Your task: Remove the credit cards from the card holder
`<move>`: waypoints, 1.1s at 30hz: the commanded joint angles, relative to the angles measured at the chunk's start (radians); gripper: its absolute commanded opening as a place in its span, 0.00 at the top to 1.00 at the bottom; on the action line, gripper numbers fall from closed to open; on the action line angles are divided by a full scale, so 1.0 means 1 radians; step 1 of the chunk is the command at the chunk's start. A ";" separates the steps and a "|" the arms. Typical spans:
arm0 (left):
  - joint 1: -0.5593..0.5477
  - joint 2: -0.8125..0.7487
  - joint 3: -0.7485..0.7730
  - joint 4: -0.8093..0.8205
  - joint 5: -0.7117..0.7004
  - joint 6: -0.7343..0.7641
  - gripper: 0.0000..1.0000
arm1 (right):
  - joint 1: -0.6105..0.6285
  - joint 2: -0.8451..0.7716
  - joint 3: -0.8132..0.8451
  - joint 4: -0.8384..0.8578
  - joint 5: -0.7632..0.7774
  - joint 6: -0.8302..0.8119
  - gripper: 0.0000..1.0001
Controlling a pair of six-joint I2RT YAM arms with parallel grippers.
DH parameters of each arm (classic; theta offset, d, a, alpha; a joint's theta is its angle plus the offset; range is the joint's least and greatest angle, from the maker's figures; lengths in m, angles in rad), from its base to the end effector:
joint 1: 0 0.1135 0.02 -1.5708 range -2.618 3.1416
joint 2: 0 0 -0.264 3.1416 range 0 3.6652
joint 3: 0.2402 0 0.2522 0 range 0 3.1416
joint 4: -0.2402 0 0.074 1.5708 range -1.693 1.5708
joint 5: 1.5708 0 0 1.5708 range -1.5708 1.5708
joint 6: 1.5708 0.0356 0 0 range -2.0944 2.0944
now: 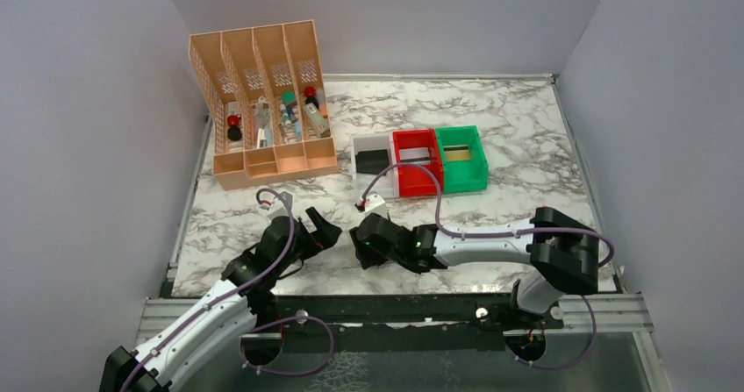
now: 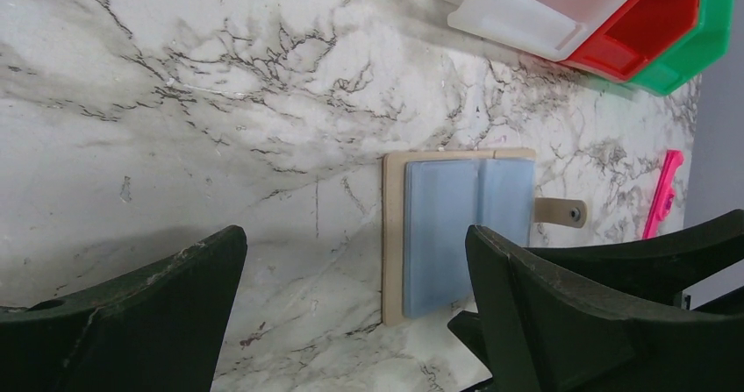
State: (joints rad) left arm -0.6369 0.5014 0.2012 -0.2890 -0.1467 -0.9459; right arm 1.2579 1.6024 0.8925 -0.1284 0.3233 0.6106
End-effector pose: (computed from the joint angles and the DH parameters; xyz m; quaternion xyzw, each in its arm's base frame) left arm 0.1084 -0.0737 0.1646 -0.1695 0.8638 -0.2889 0.3764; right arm 0.1109 0.3060 0.1831 -0.2384 0.8920 0.1949 0.3309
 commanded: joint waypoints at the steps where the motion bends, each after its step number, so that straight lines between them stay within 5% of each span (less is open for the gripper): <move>1: 0.002 0.009 0.015 0.011 0.009 0.006 0.01 | 0.012 0.047 0.043 -0.041 0.078 -0.003 0.39; 14: 0.002 0.015 0.001 0.041 0.042 0.018 0.01 | 0.013 0.264 0.108 -0.136 0.156 0.038 0.39; 29: 0.002 0.037 -0.008 0.075 0.066 0.024 0.01 | 0.013 0.174 0.056 -0.058 0.136 0.040 0.86; 33: 0.002 0.045 -0.006 0.089 0.090 0.037 0.01 | 0.007 0.125 0.008 0.019 0.064 0.063 0.89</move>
State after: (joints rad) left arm -0.6369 0.5404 0.2005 -0.2432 -0.1024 -0.9340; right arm 1.2629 1.7615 0.9653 -0.1196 0.4820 0.6548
